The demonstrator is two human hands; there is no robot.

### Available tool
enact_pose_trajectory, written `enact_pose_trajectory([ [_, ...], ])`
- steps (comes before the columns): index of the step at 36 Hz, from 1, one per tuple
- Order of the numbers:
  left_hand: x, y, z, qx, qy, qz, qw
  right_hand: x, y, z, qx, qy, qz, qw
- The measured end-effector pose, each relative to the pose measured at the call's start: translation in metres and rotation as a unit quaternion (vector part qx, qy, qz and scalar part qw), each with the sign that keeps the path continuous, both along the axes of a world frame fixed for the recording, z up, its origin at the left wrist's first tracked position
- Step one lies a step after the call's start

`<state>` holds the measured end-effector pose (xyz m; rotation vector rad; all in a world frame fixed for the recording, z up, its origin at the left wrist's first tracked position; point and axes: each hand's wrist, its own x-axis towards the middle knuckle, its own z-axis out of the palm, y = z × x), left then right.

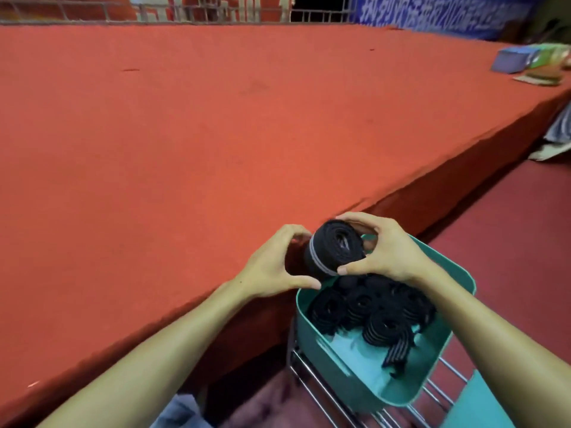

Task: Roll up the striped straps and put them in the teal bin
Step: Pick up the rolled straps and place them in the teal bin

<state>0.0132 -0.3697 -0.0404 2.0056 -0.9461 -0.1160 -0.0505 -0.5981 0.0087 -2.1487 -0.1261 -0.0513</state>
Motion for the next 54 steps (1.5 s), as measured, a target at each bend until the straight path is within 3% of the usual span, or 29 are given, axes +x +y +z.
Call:
enact_pose_trajectory([
  [1,0.002,-0.003,-0.007,-0.004,-0.033,-0.023,0.999,-0.005,-0.007,-0.006,0.001,-0.007,0.001,1.000],
  [6,-0.011,-0.016,-0.036,0.042,-0.006,-0.080,0.996,-0.026,-0.030,-0.042,-0.033,0.045,0.017,0.998],
  [14,-0.015,-0.019,-0.078,0.051,0.004,-0.050,0.997,-0.040,-0.042,-0.086,-0.102,0.119,0.088,0.984],
  [19,-0.013,-0.027,-0.079,0.045,-0.022,-0.058,0.997,-0.033,-0.046,-0.091,-0.189,0.133,0.151,0.961],
  [30,-0.013,-0.026,-0.088,0.033,-0.042,-0.038,0.998,-0.014,-0.051,-0.126,-0.283,0.186,0.259,0.905],
  [38,-0.011,-0.025,-0.091,0.027,-0.048,-0.039,0.998,0.000,-0.047,-0.149,-0.314,0.172,0.324,0.876],
  [54,-0.011,-0.024,-0.092,0.027,-0.048,-0.037,0.998,0.000,-0.045,-0.166,-0.295,0.192,0.337,0.873],
])
